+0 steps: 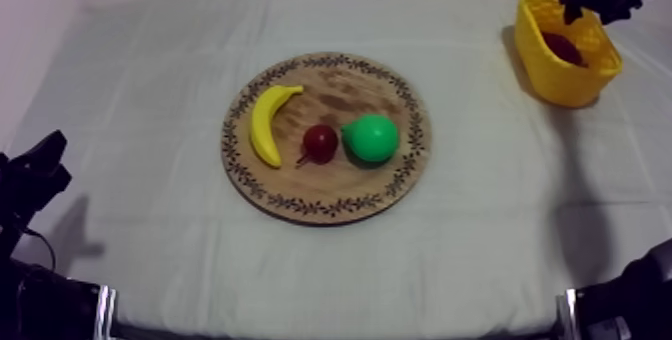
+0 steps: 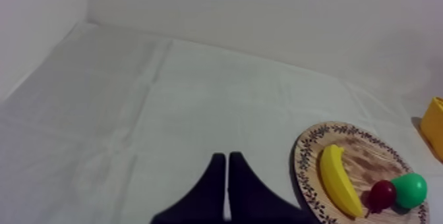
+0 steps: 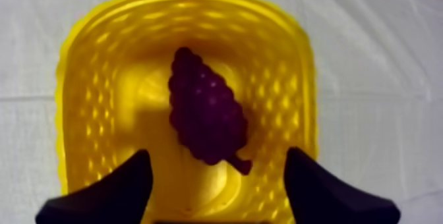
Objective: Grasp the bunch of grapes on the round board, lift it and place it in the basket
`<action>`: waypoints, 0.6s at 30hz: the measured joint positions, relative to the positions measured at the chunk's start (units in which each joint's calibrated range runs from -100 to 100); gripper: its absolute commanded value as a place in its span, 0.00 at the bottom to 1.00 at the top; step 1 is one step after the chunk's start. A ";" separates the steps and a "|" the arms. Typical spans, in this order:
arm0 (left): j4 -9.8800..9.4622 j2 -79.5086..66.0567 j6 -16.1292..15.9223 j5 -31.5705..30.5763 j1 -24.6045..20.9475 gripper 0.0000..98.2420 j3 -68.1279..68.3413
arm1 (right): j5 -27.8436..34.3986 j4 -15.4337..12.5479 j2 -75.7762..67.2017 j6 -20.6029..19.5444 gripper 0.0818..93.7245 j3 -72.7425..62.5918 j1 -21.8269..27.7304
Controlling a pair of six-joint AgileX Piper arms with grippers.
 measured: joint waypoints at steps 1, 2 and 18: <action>0.00 0.00 0.00 0.00 0.00 0.00 0.00 | -0.39 0.00 -0.86 0.00 0.54 0.67 0.08; 0.00 0.00 0.00 0.00 0.00 0.00 0.00 | -0.90 -0.02 -1.86 0.00 0.53 1.43 0.19; 0.00 0.00 0.00 0.00 0.00 0.00 0.00 | -13.23 0.43 -23.01 -0.65 0.43 23.11 0.35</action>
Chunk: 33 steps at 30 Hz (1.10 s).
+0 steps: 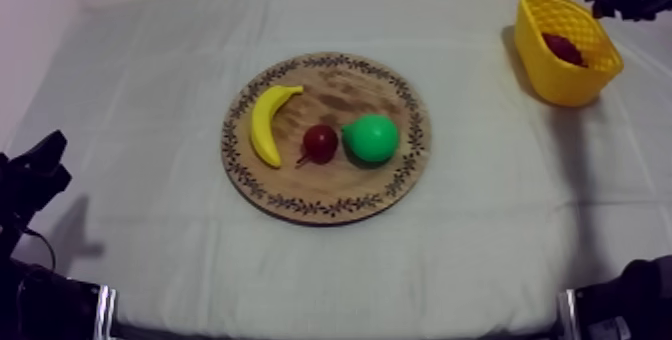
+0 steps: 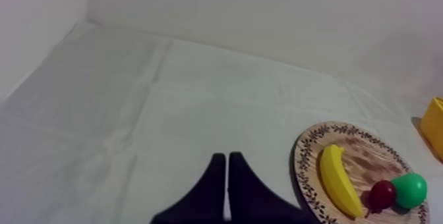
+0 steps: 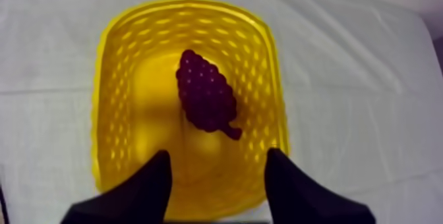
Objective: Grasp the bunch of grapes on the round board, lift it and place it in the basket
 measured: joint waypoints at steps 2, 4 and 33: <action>0.00 0.00 0.00 0.00 0.00 0.00 0.00 | -1.38 0.35 -2.79 -0.51 0.42 3.53 0.00; 0.00 0.00 0.00 0.00 0.00 0.00 0.00 | -3.01 0.64 -5.97 -0.92 0.41 7.13 0.00; 0.00 0.00 0.00 0.00 0.00 0.00 0.00 | -18.31 -1.06 -53.71 -0.66 0.24 57.35 -2.94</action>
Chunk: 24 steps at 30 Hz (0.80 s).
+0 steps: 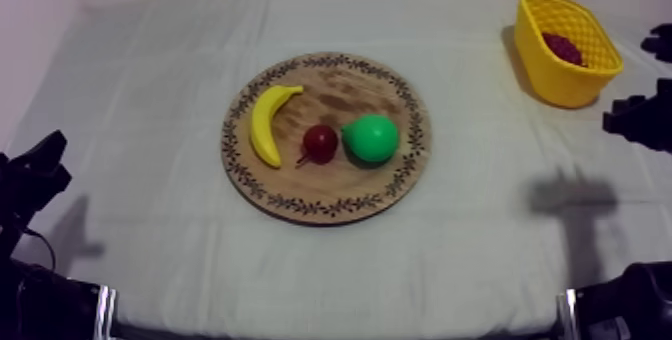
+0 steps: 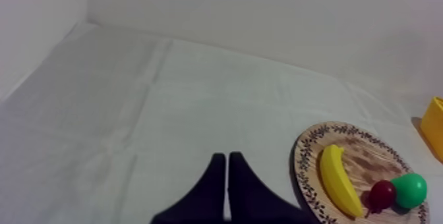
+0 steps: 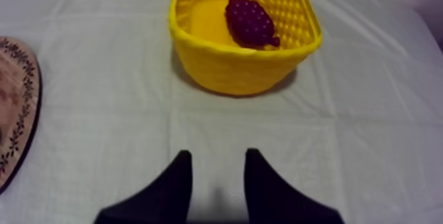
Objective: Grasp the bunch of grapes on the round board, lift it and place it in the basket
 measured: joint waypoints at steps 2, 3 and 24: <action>0.00 0.00 0.00 0.00 0.00 0.00 0.00 | -0.12 -0.40 -2.36 0.32 0.22 2.06 -0.15; 0.00 0.00 0.00 0.00 0.00 0.00 0.00 | -0.12 -0.71 -3.63 0.57 0.21 3.03 -0.19; 0.00 0.00 0.00 0.00 0.00 0.00 0.00 | 2.38 -5.57 -31.49 2.31 0.01 17.93 -0.93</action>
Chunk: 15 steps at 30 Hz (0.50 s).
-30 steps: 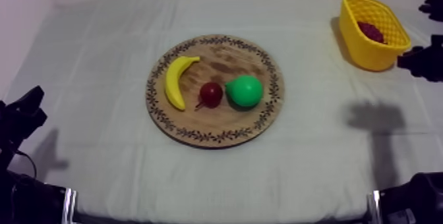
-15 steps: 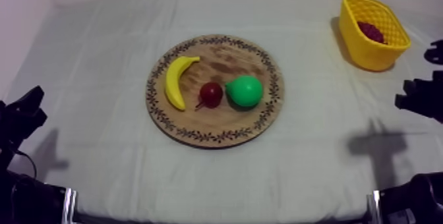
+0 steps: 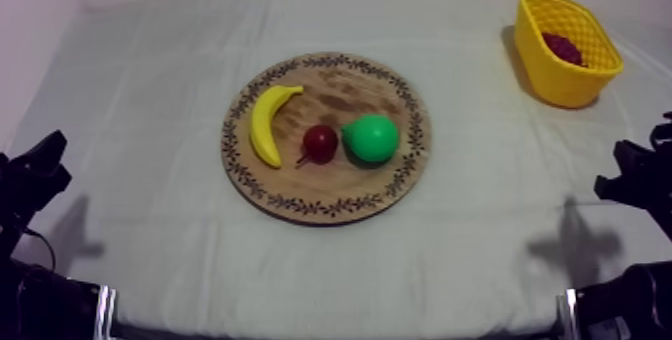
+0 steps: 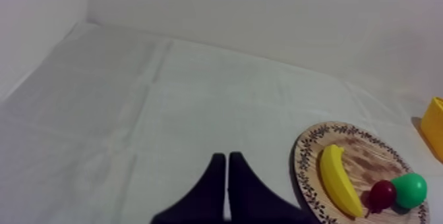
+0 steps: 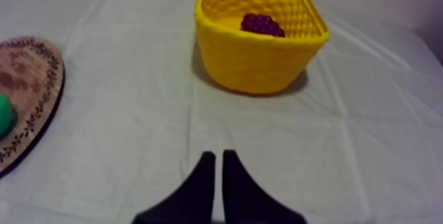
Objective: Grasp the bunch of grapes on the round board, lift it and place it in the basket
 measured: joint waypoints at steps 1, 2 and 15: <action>0.00 0.00 0.00 0.00 0.00 0.00 0.00 | 0.98 -0.84 -1.17 0.53 0.01 0.00 0.08; 0.00 0.00 0.00 0.00 0.00 0.00 0.00 | 2.06 -1.57 -2.25 1.06 0.00 0.00 0.12; 0.00 0.00 0.00 0.00 0.00 0.00 0.00 | 6.82 -3.57 -9.84 1.94 0.02 0.12 -0.31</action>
